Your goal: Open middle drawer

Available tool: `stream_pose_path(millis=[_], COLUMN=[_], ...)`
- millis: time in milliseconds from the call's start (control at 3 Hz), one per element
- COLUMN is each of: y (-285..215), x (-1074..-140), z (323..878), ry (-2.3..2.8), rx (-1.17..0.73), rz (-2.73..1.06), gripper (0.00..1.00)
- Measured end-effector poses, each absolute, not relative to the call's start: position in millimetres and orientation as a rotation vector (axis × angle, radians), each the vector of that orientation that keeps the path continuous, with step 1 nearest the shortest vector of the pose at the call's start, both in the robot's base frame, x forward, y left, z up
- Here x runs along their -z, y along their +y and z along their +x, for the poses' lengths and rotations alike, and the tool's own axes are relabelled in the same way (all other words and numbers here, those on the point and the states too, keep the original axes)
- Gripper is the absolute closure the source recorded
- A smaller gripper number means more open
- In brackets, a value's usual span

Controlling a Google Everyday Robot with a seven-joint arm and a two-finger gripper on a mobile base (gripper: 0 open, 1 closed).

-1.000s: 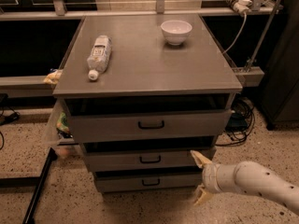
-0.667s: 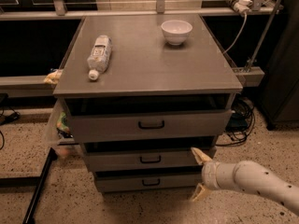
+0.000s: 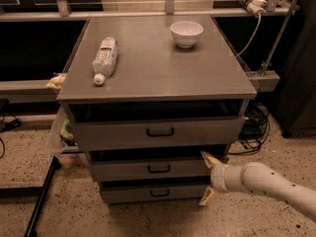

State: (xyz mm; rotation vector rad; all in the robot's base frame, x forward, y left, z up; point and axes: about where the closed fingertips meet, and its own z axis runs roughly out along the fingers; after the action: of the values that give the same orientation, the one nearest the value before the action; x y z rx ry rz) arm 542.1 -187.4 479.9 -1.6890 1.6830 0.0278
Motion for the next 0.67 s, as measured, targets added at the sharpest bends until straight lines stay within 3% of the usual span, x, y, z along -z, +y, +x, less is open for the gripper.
stream_pose_path(millis=[667], y=[-188.8], x=[-456.7], z=[576.1], ry=[1.727], rx=[-0.051], rz=[-1.723], gripper=[0.00])
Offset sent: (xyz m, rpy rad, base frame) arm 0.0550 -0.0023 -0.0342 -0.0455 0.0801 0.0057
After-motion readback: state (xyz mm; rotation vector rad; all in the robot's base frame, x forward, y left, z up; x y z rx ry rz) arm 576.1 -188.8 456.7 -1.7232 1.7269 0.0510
